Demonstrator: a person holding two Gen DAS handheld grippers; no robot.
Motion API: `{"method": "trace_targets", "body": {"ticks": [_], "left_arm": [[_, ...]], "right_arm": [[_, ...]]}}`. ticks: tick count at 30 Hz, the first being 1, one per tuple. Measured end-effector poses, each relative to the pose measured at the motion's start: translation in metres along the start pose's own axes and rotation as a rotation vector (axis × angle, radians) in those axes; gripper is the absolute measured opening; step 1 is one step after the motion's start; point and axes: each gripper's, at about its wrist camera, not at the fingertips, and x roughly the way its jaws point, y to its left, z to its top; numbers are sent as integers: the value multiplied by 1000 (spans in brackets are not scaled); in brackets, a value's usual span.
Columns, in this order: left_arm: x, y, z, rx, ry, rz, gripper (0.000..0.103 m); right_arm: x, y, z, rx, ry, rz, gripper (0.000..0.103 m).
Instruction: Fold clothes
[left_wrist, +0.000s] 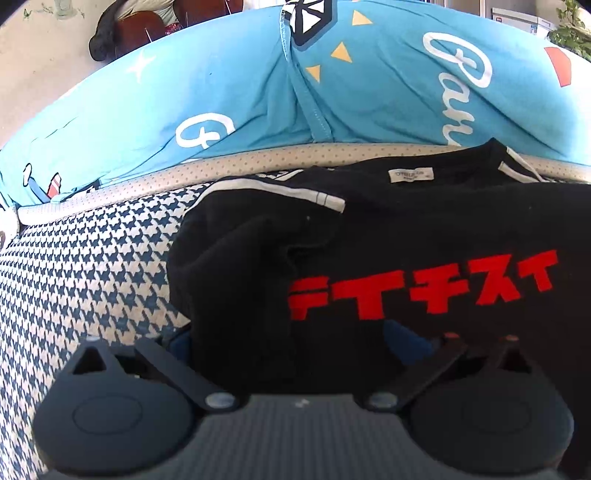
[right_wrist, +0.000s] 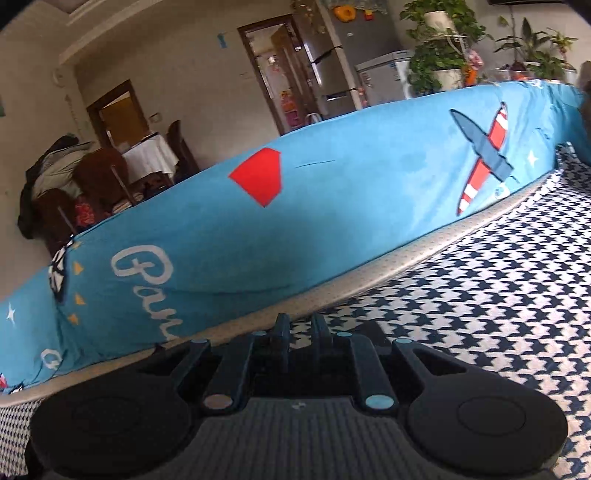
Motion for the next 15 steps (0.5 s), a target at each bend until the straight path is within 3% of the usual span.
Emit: {"method": "trace_targets", "body": {"ticks": [8,15], "left_arm": [[4,-3,-2,15,5,14,103],[5,-2,-1,11,9,7,103]], "right_arm": [[20,35,-5,-119,44,214,14],[41,65,-6,-241,79,276,34]]}}
